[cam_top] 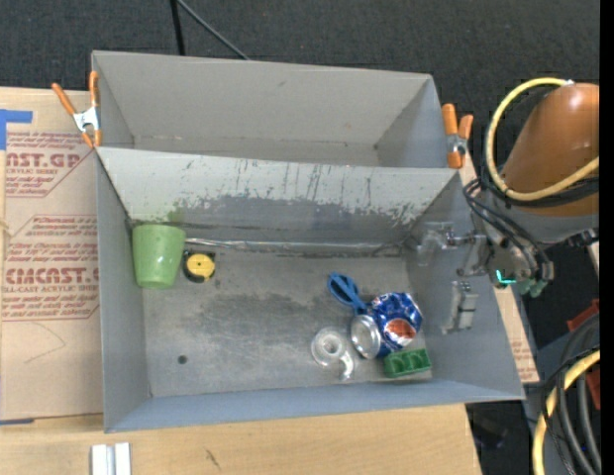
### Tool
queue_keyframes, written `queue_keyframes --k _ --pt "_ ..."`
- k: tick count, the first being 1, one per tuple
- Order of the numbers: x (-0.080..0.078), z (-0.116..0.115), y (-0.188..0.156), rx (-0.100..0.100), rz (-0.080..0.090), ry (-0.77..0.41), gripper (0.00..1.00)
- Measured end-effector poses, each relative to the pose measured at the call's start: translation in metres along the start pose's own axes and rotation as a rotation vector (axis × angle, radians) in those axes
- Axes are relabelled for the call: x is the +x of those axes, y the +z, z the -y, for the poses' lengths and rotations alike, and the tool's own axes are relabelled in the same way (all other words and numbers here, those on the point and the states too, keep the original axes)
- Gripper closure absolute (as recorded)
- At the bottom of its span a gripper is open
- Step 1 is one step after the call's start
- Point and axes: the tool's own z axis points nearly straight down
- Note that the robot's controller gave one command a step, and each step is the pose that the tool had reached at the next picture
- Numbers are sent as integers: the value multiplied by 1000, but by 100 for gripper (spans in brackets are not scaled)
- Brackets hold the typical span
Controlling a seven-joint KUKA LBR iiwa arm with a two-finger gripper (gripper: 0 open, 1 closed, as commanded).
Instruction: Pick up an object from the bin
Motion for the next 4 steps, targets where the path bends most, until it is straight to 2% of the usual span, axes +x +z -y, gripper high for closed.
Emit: queue_keyframes --k 1,2,3,4 --pt "-34 0 167 0 0 -40 0" --pt "-26 -2 132 0 8 135 0" --pt "-24 6 119 -1 8 221 0" --pt "-11 -4 164 -2 3 355 0"
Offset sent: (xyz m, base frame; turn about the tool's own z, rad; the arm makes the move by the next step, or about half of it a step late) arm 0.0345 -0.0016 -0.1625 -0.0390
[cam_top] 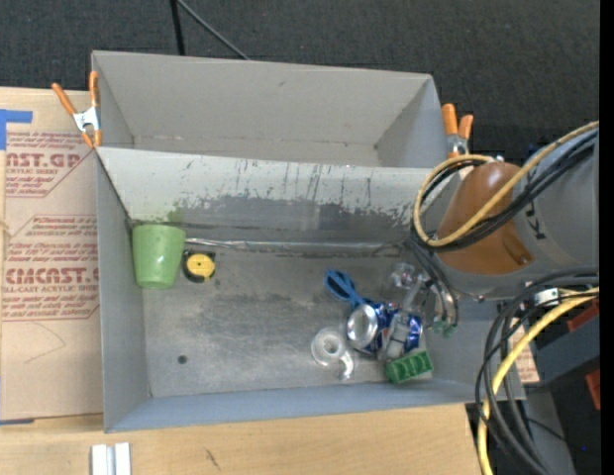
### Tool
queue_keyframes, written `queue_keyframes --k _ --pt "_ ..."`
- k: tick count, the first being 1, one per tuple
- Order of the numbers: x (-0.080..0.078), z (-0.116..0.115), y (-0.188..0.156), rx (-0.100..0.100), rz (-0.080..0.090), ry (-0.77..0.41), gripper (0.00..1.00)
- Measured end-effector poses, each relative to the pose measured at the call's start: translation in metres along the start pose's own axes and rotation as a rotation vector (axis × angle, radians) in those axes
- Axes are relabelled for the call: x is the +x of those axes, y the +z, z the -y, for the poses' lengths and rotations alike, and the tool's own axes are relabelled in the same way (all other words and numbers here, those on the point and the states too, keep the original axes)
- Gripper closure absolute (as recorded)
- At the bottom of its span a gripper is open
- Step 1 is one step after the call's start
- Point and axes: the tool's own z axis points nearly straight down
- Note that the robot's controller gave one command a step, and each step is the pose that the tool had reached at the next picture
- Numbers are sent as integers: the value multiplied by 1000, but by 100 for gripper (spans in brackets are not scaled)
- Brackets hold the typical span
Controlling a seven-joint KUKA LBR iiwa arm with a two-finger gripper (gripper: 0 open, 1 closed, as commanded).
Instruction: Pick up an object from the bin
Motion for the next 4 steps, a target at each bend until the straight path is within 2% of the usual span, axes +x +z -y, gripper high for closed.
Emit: queue_keyframes --k 1,2,3,4 --pt "0 0 0 1 0 -1 0" --pt "-3 -1 -3 0 9 -1 100" --pt "-3 -1 -12 0 4 -2 100" --pt "-5 -2 -100 -1 12 -3 100"
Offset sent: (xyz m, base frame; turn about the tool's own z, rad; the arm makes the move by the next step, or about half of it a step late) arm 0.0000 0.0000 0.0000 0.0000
